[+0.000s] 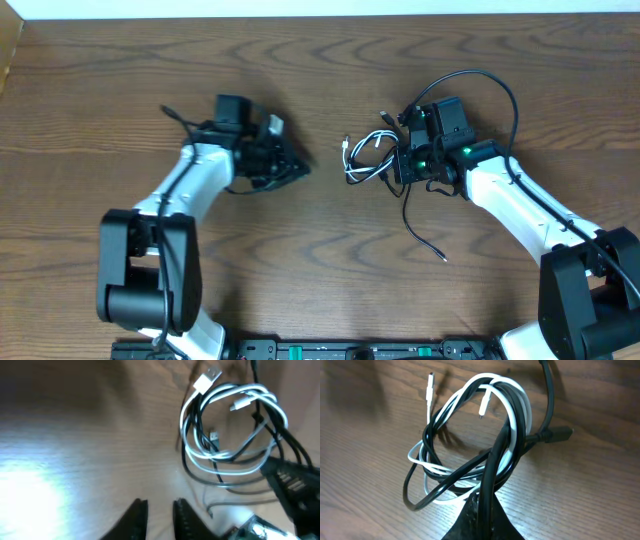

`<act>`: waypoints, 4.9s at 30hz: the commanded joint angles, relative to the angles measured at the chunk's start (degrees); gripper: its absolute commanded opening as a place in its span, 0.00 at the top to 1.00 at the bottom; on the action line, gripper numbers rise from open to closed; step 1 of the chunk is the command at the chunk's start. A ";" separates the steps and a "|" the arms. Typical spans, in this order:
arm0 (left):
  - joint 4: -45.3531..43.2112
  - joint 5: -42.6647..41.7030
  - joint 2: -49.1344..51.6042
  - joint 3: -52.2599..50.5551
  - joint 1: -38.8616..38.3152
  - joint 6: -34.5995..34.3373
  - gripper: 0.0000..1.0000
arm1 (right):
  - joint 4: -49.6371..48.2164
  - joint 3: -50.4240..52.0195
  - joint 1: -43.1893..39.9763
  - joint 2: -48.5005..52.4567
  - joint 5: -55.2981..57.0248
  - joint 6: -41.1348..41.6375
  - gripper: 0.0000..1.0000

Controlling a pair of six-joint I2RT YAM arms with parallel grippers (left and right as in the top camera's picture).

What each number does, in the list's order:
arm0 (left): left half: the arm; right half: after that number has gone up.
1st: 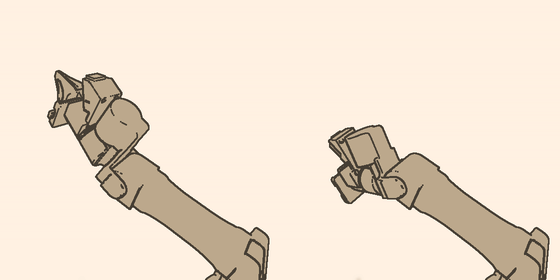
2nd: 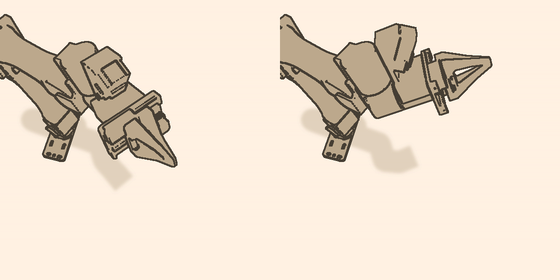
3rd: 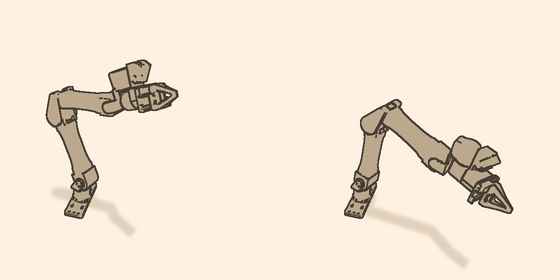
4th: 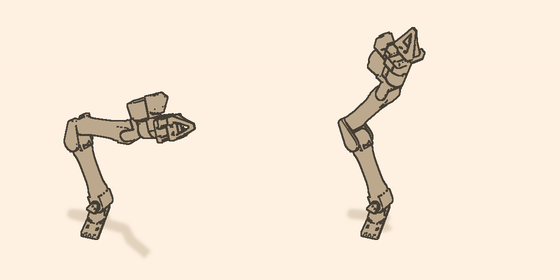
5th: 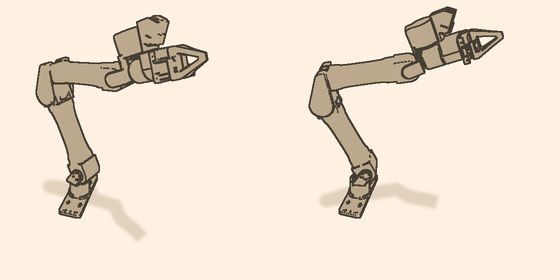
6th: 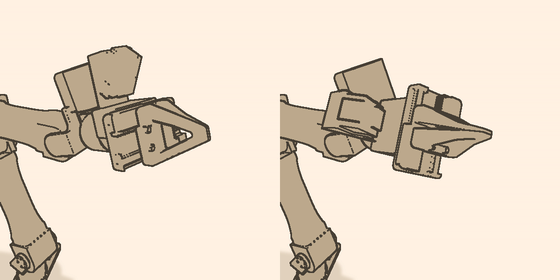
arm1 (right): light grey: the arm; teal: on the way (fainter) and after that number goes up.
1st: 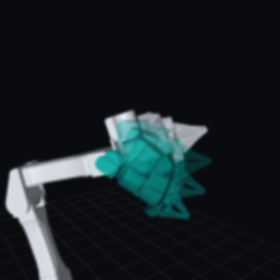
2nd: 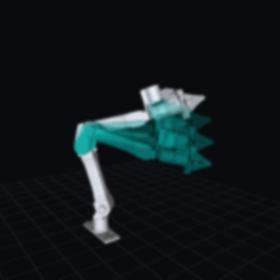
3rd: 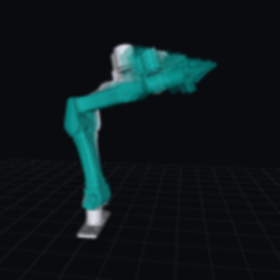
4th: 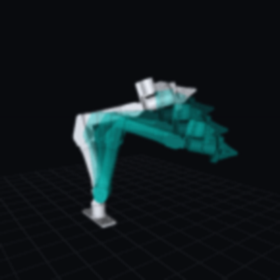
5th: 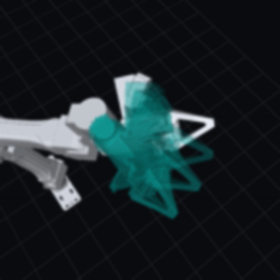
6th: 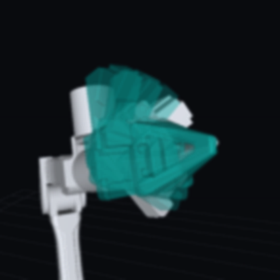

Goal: Untangle cables

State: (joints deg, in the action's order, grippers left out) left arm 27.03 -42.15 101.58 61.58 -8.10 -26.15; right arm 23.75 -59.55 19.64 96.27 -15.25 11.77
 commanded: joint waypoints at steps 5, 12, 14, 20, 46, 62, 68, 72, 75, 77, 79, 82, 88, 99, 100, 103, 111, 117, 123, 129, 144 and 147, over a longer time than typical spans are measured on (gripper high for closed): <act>-8.31 10.84 0.26 0.13 -9.44 -11.98 0.71 | 2.01 1.95 0.35 0.50 -7.21 6.14 0.99; -9.33 13.09 0.26 0.13 -12.46 -12.41 0.71 | 14.03 0.90 -0.57 0.07 -9.57 5.14 0.67; -9.35 13.38 0.26 0.13 -12.46 -12.04 0.71 | 18.58 -1.95 -1.44 -0.83 -9.20 3.30 0.57; -8.55 15.45 0.42 0.13 -12.57 -12.07 0.71 | 23.82 -10.47 -4.59 -1.66 -6.10 1.42 0.36; -6.95 15.98 4.02 0.13 -16.74 -9.46 0.71 | 6.45 -9.33 -3.26 15.91 -8.61 -1.77 0.99; -3.54 13.14 3.98 0.13 -14.91 -2.84 0.63 | 1.38 -9.33 -1.16 19.15 -6.08 -2.84 0.48; -3.48 9.92 3.87 0.15 -14.88 1.40 0.63 | -0.55 -9.44 -2.16 19.10 -9.01 -1.53 0.94; -2.16 7.15 2.47 0.31 -13.90 4.13 0.62 | -1.62 -9.44 -4.17 16.85 -18.58 -2.73 0.99; -1.33 6.91 0.52 0.33 -12.22 4.11 0.61 | -2.38 -9.44 -5.53 14.23 -25.46 -6.97 0.99; -1.11 5.86 -1.20 0.37 -10.88 4.09 0.61 | -2.34 -9.44 -6.34 12.07 -28.79 -9.46 0.99; -1.22 3.74 -3.28 0.37 -9.42 4.09 0.61 | -1.95 -9.44 -6.95 10.01 -30.58 -11.23 0.99; -2.27 0.22 -6.71 0.39 -7.13 4.02 0.61 | -1.97 -9.44 -7.34 7.74 -31.87 -12.46 0.99; -5.42 -0.98 -12.20 0.42 -4.31 -2.21 0.62 | -2.36 -9.44 -7.17 4.44 -36.46 -17.44 0.99; -13.33 -10.97 -14.03 0.39 -4.24 -8.68 0.65 | -9.16 -9.44 -7.19 4.13 -31.43 -17.00 0.99; -12.63 -10.99 -14.03 0.39 -4.24 -8.68 0.67 | -9.66 -9.44 -7.19 4.13 -30.27 -16.44 0.99; -7.45 -8.72 -14.03 0.39 -4.20 -8.66 0.68 | -9.68 -9.44 -7.21 4.13 -21.92 -13.38 0.99; 5.55 6.88 -13.81 0.35 -5.73 -8.68 0.67 | -9.55 -9.44 -7.17 4.13 -18.27 -11.32 0.99; 2.93 7.10 -13.81 0.35 -7.32 -14.51 0.67 | -9.66 -9.44 -7.17 4.13 -18.29 -7.13 0.99; 0.79 16.90 -13.81 0.35 -13.18 -27.47 0.66 | -9.64 -9.44 -7.17 4.13 -18.27 -6.01 0.99; -3.39 25.11 -13.81 0.35 -19.65 -31.61 0.56 | -9.18 -9.44 -7.17 4.13 -18.27 -6.01 0.99; -7.37 28.98 -9.81 0.35 -21.79 -35.69 0.56 | -8.72 -9.44 -6.25 4.13 -18.32 -6.01 0.99; -9.46 29.18 -8.13 0.35 -21.84 -35.47 0.62 | -8.72 -9.44 -5.79 4.13 -18.29 -6.01 0.99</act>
State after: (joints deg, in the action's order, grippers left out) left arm 18.55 -14.55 91.44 61.56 -29.61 -61.17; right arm 15.16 -68.79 13.02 101.60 -32.95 5.28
